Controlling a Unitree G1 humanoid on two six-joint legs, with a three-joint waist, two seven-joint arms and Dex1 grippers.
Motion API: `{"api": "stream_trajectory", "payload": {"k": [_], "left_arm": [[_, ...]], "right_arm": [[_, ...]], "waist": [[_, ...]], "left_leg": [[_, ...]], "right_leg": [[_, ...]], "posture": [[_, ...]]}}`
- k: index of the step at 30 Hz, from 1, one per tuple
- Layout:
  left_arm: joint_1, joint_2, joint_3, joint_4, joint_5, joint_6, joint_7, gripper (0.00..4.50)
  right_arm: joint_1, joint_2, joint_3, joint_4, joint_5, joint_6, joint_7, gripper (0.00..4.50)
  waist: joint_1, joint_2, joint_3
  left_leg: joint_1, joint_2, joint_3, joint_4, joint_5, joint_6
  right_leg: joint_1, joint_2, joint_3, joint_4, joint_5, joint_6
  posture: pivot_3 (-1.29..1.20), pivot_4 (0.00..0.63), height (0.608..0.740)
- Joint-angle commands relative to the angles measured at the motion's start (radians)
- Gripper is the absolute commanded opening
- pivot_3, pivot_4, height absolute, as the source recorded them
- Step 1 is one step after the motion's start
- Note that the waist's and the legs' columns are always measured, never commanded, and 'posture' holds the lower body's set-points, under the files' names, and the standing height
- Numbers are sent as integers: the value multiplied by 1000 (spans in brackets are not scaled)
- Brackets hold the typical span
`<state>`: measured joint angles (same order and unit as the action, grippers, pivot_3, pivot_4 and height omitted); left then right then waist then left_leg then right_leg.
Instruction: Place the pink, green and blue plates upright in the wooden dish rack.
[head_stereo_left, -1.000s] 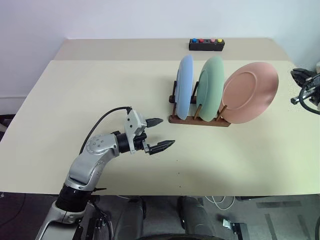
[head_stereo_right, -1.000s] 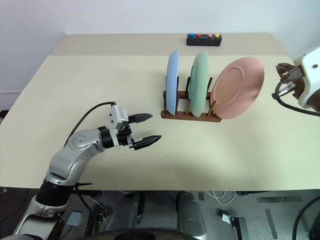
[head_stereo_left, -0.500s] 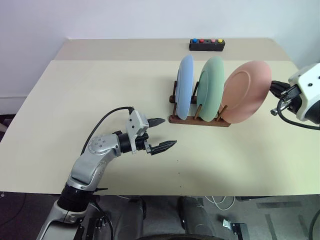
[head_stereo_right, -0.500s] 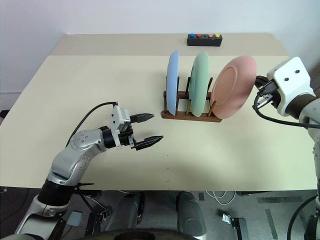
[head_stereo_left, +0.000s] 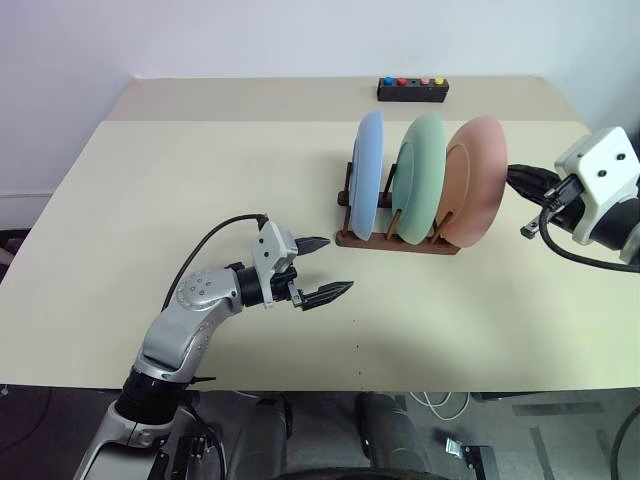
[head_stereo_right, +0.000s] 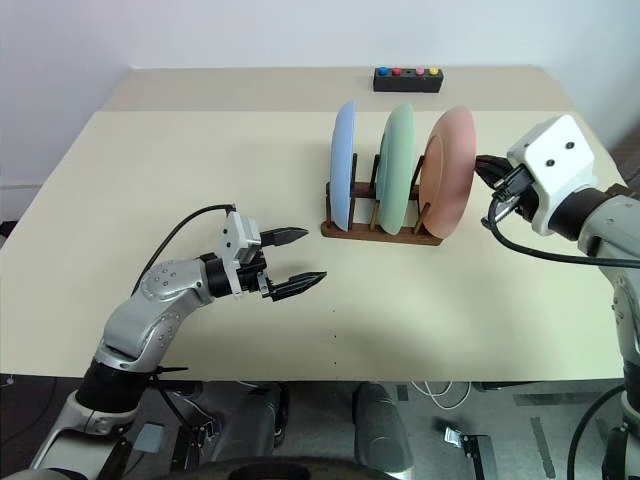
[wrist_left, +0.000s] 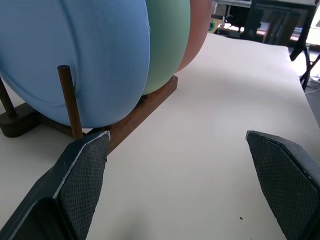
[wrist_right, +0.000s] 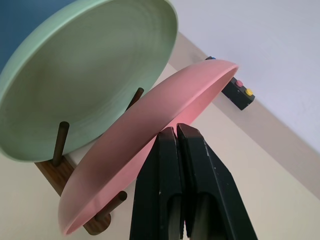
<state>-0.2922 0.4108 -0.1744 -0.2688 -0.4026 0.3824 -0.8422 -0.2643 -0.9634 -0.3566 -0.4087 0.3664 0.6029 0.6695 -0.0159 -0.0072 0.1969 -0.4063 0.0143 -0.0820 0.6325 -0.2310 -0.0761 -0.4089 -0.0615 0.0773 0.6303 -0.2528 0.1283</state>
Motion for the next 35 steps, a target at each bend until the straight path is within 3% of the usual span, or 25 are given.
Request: {"api": "stream_trajectory", "payload": {"k": [1, 9, 15, 25, 35], "left_arm": [[-3, -3, 15, -17, 4, -24, 9, 4500], [6, 23, 95, 84, 58, -92, 72, 4500], [59, 82, 187, 149, 68, -139, 79, 4500], [110, 102, 230, 159, 72, -164, 93, 4500], [114, 49, 212, 169, 80, -173, 135, 4500]], "right_arm": [[-9, -5, -39, 55, -36, -28, -27, 31], [176, 100, -161, 343, -67, -270, -5, 31], [227, 186, -196, 468, -18, -390, 46, 31], [196, 241, -176, 588, 66, -467, 154, 31], [123, 266, -166, 697, 53, -509, 118, 31]], "waist": [[0, 0, 0], [1, -1, 0], [-12, 0, -1], [-5, 0, -1], [-4, 0, -1]], "left_leg": [[0, 0, 0, 0, 0, 0], [1, 0, 0, 0, 0, 0], [3, 0, 0, -2, 0, 0], [4, 0, 0, -1, 0, 0], [4, 0, 1, 0, 0, 0]], "right_leg": [[0, 0, 0, 0, 0, 0], [1, 0, 0, 0, 1, 2], [1, 0, 0, 1, 1, 2], [3, 0, 0, 1, 1, 2], [4, 0, 1, 1, 1, 2]], "posture": [[0, 150, 730], [0, 150, 730], [0, 150, 730], [0, 150, 730], [0, 150, 730]]}}
